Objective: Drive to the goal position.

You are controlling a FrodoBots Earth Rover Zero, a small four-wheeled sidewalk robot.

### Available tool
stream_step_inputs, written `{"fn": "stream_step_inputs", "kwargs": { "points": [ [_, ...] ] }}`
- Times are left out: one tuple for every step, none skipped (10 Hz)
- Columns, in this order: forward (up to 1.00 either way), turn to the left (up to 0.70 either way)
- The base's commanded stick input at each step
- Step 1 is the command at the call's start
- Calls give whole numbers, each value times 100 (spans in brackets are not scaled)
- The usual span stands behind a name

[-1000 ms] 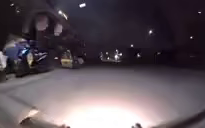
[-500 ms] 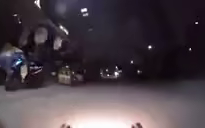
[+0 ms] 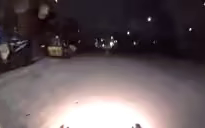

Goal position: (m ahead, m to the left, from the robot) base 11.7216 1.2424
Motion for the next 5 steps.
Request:
{"fn": "stream_step_inputs", "kwargs": {
  "points": [
    [100, 0],
    [100, 0],
    [100, 0],
    [100, -9],
    [100, -23]
  ]
}}
